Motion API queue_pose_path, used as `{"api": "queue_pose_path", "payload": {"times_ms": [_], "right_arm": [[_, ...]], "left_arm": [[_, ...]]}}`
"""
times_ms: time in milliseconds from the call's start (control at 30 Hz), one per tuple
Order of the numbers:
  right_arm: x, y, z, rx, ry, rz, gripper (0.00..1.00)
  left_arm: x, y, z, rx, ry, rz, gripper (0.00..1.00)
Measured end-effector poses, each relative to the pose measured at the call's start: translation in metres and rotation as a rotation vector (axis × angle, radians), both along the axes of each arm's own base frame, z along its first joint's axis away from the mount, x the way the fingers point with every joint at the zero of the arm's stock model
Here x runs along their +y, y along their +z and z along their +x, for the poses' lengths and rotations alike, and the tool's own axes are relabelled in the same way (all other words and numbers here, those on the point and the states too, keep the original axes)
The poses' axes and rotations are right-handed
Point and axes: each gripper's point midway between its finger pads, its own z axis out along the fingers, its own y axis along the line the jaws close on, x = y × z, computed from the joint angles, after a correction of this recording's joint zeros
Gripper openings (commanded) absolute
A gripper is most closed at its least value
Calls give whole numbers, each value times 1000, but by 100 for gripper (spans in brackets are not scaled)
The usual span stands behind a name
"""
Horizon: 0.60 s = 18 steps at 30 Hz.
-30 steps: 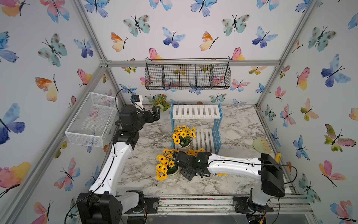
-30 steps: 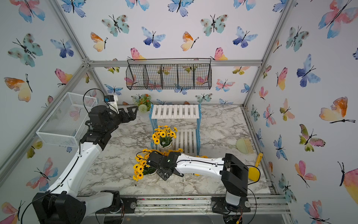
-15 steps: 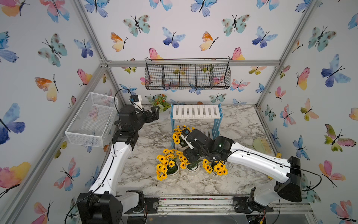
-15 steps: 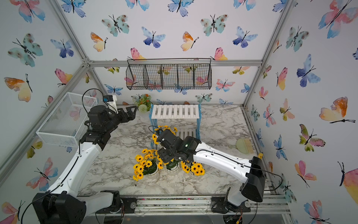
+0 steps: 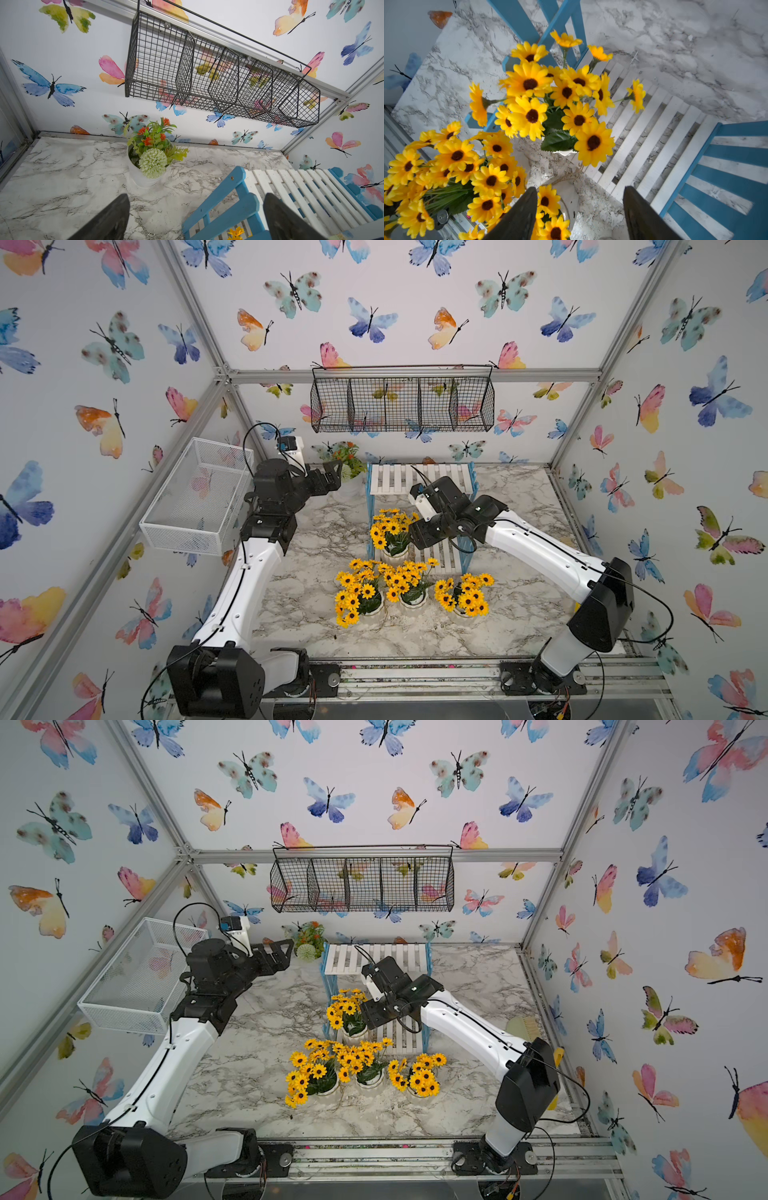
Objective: Take the sunflower pots off the shelves
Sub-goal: Adjust the shelf at the center of the board.
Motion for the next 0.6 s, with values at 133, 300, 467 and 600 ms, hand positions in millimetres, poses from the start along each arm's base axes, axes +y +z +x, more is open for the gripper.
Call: {"api": "queue_pose_path", "payload": {"times_ms": [133,300,467,600], "right_arm": [[2,-16,-10,62,30,-10,63],[3,-26,-15,93,45,-18,62],[9,-49,-12,138,55,-53,59],[10,-69,-7,174,49,-83,58]], "left_arm": [[-3,1,12,6,-12,-1,99],[-6,6,26,2,-30,-2,99],[-17,19,28,-35,-101,4,99],[-29,25,24,-70,-181,11,99]]}}
